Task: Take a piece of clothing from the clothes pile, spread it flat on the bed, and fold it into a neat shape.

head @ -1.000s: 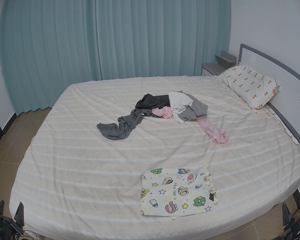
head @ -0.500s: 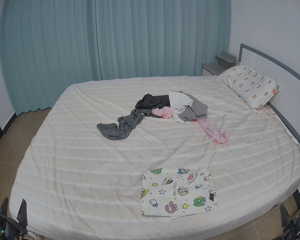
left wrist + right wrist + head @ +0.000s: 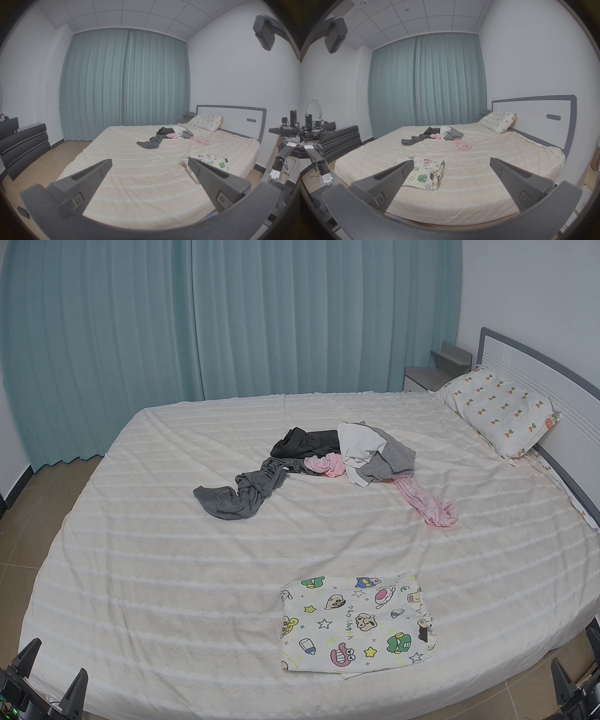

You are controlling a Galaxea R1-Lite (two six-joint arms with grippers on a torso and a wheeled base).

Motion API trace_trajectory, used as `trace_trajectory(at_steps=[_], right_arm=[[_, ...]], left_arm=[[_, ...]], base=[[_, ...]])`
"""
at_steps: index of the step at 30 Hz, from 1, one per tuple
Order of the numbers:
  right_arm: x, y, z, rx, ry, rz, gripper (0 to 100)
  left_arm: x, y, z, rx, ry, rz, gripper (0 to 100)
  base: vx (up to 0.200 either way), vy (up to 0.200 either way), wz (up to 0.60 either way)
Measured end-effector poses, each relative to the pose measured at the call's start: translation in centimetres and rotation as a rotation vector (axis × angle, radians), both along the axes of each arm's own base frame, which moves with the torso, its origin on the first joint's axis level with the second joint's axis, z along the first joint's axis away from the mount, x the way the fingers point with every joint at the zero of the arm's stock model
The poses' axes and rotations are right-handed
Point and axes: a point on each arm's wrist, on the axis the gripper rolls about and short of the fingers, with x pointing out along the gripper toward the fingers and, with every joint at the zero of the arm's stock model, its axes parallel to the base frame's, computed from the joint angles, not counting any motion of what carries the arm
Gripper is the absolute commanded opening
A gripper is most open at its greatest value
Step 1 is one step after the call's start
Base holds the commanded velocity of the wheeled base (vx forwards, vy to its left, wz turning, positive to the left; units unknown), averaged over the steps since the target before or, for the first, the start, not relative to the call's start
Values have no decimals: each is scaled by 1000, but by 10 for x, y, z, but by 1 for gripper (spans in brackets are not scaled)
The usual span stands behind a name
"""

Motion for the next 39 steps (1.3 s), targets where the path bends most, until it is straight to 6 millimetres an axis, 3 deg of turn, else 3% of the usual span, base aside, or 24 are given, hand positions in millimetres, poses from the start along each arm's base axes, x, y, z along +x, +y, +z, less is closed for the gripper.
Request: trace_trajectory(at_steps=[14, 26, 39], right_arm=[[0, -1, 0, 11, 0, -49, 100], [3, -2, 1, 0, -60, -92, 100], [3, 1, 0, 12, -50, 16, 100]], left_arm=[[-1, -3, 0, -2, -4, 190, 100], [-6, -3, -2, 1, -64, 120, 100], [-7, -3, -2, 4, -75, 117, 100]], base=[[0, 0, 0], [0, 0, 0], [0, 0, 0]])
